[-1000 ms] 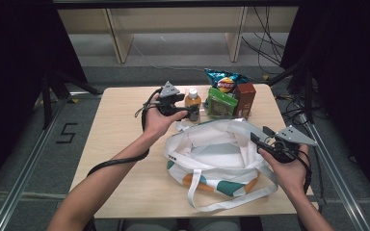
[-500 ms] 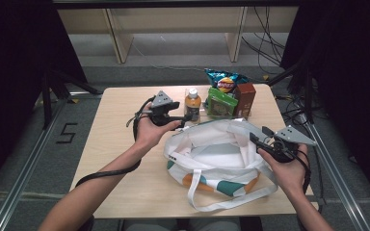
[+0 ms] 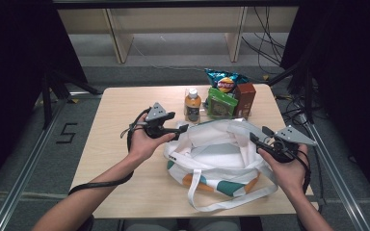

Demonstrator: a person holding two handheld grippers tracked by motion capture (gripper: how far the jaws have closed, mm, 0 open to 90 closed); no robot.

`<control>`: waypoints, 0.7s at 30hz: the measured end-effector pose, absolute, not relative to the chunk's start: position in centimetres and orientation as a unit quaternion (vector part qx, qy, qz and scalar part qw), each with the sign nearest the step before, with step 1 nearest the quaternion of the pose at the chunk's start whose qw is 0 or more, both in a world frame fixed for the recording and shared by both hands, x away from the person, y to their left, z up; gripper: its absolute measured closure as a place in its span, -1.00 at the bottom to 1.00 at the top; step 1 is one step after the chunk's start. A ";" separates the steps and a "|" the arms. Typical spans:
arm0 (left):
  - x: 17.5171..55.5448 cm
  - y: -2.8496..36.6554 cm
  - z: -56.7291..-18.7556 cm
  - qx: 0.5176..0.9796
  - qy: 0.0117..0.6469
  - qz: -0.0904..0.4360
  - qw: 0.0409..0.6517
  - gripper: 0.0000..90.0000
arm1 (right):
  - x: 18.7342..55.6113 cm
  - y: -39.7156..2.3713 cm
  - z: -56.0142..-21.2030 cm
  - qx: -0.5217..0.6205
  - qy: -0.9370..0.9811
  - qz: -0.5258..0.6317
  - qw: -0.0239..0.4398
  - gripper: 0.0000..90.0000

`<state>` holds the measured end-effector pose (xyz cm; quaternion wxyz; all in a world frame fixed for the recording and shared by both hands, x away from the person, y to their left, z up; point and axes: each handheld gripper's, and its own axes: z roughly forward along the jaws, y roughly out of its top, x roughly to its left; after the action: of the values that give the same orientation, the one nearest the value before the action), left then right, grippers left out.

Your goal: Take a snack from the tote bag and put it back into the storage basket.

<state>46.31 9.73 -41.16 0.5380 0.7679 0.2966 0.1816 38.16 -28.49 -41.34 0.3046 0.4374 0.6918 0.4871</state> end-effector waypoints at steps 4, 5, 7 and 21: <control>45.8 10.2 -41.8 0.767 0.296 0.178 0.541 -0.42 | 38.3 -28.6 -41.4 0.429 0.696 0.486 0.310 0.02; 45.7 10.2 -42.0 0.766 0.296 0.177 0.543 -0.42 | 38.4 -28.6 -41.5 0.427 0.697 0.489 0.306 0.02; 45.4 10.4 -42.2 0.763 0.296 0.173 0.548 -0.42 | 38.3 -28.6 -41.5 0.428 0.696 0.488 0.307 0.02; 43.4 12.2 -43.2 0.763 0.294 0.172 0.549 -0.43 | 38.4 -28.5 -41.5 0.427 0.696 0.487 0.309 0.02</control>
<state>43.37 12.22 -43.23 0.5490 0.7635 0.2936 0.1719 38.35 -28.52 -41.48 0.3086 0.4275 0.6964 0.4870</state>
